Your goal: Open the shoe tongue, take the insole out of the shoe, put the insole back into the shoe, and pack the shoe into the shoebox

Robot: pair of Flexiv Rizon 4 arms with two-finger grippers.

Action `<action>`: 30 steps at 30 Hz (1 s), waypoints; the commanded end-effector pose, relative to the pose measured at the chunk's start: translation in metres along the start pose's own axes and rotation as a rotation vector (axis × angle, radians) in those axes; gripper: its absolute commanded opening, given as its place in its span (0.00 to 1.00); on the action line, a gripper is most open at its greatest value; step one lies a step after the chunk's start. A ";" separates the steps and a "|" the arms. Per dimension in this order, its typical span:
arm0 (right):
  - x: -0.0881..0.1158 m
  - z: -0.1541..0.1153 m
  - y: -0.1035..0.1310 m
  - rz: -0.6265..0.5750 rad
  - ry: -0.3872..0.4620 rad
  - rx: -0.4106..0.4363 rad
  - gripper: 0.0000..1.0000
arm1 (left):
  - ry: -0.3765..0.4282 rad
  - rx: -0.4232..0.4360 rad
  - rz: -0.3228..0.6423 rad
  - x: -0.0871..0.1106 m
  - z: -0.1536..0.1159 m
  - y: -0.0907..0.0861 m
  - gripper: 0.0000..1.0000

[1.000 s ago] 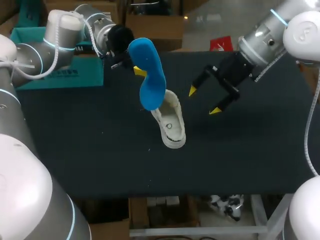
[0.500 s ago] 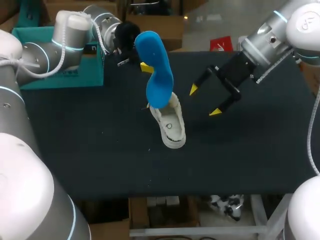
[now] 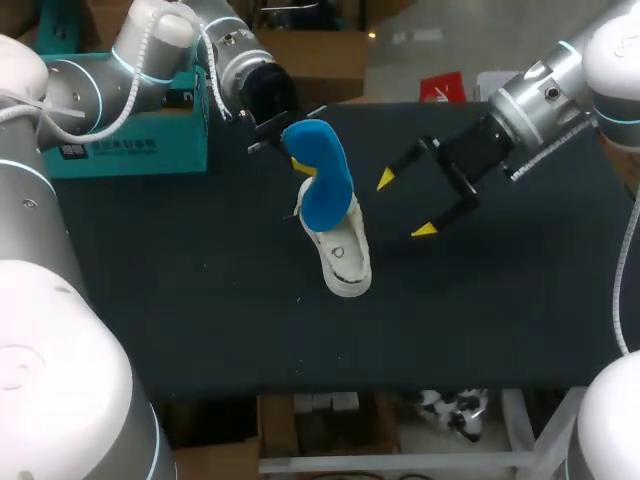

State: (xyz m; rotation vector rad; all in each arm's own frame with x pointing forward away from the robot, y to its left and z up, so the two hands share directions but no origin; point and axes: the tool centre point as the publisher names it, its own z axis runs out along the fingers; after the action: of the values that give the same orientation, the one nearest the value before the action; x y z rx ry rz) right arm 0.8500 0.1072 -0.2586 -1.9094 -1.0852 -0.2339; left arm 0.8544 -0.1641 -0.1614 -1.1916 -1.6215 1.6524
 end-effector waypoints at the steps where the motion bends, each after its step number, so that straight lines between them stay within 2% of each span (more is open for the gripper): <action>1: -0.002 0.001 0.009 -0.002 0.005 0.031 1.00 | 0.011 -0.040 0.015 0.003 0.000 0.007 0.00; 9: -0.002 0.001 0.009 -0.002 0.005 0.031 1.00 | 0.053 -0.107 0.075 0.010 0.000 0.019 0.00; 13: 0.000 0.005 0.011 0.108 0.088 0.043 1.00 | 0.075 -0.164 0.116 0.012 0.006 0.025 0.00; 15: 0.002 0.008 0.009 0.134 0.129 0.077 1.00 | 0.085 -0.183 0.135 0.011 0.009 0.028 0.00; 26: 0.010 0.030 0.002 0.194 0.159 0.111 1.00 | 0.085 -0.304 0.261 0.004 0.024 0.040 0.00; 30: 0.010 0.034 0.001 0.192 0.185 0.126 0.82 | 0.078 -0.343 0.289 -0.001 0.029 0.049 0.00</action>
State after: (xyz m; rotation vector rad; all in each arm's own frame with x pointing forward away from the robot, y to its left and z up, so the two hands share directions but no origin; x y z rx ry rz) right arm 0.8497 0.1390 -0.2691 -1.8324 -0.7767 -0.2129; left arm 0.8512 -0.1833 -0.2092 -1.6632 -1.7012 1.5471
